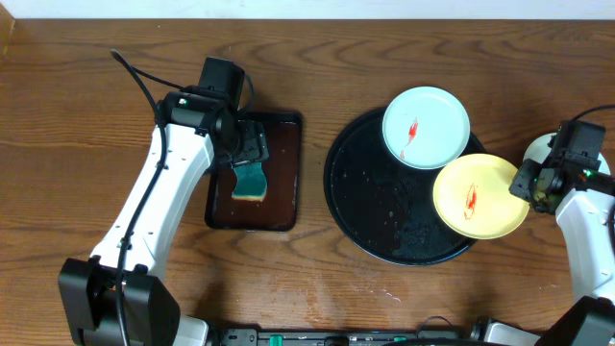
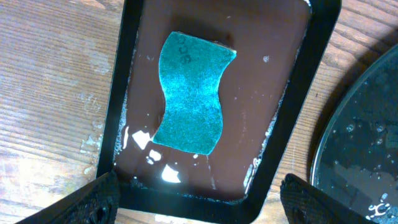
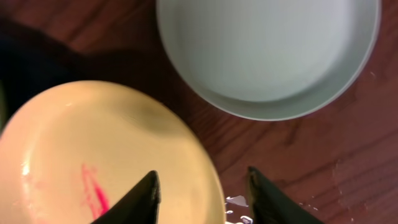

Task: Clean dirty plates on tray and stack at the side
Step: 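Drag the yellow plate toward the tray center with the right gripper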

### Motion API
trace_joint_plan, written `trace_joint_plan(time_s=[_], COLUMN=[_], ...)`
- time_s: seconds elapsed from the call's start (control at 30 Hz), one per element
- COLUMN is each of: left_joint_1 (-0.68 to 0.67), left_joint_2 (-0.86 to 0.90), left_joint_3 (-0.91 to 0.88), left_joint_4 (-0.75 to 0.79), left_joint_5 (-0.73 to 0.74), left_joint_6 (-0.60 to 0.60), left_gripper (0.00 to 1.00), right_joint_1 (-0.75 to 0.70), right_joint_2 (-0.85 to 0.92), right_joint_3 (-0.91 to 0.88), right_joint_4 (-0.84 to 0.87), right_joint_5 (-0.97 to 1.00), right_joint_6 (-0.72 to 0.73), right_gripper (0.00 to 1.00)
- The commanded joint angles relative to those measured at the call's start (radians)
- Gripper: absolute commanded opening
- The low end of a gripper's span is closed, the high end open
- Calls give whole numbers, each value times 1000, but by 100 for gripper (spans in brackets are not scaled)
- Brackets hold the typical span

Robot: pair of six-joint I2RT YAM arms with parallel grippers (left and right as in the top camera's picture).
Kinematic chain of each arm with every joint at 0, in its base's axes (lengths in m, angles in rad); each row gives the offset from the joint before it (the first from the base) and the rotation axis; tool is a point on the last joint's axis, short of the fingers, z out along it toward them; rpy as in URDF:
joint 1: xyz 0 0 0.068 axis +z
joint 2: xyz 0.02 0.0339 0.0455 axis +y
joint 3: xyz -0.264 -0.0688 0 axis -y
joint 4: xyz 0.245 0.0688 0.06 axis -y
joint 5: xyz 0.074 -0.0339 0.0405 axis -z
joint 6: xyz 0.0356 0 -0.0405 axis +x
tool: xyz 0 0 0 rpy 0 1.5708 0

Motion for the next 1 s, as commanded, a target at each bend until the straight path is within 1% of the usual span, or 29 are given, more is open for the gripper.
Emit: trace_joint_plan(time_s=[0.0,0.13,0.27,0.3,0.37,0.4,0.47,0.57,0.77,0.87,0.97], left_joint_1=[-1,-1,-1,-1,-1,-1,-1,-1,-1,-1,-1], left_joint_2=[-11,-11,-11,-11,-11,-11,-11,-11,-11,-11,-11], left_joint_3=[17,17,17,18,17,17,17,18,17,17,17], left_joint_4=[-2,-2,-2,-2,-2,-2,-2,-2,-2,-2,-2], left_joint_5=[-5,-5,-5,-5,-5,-5,-5,-5,-5,-5,-5], left_joint_6=[6,6,6,6,6,6,6,6,6,6,6], left_gripper=[83,83,83,83,84,84,84,83,83,84,83], right_joint_1=[5,4,-3,-6,-16,-20,-24,-21,-20,-4,55], right_joint_2=[19,35,36,36,34,31,15,-44,-245,-327,-339], right_joint_3=[-48,-96,-133,-134,-134,-133,-131,-130,-129,-129,-130], right_joint_4=[26,62,74,71,71,71,62,37,-12,6,32], right_joint_5=[35,-6,8,8,-3,-16,-69,-139,-166,-289,-405], right_joint_6=[21,20,36,47,47,47,46,34,32,26,-18], right_gripper=[40,39,34,29,11,7,2,1,1,1,1])
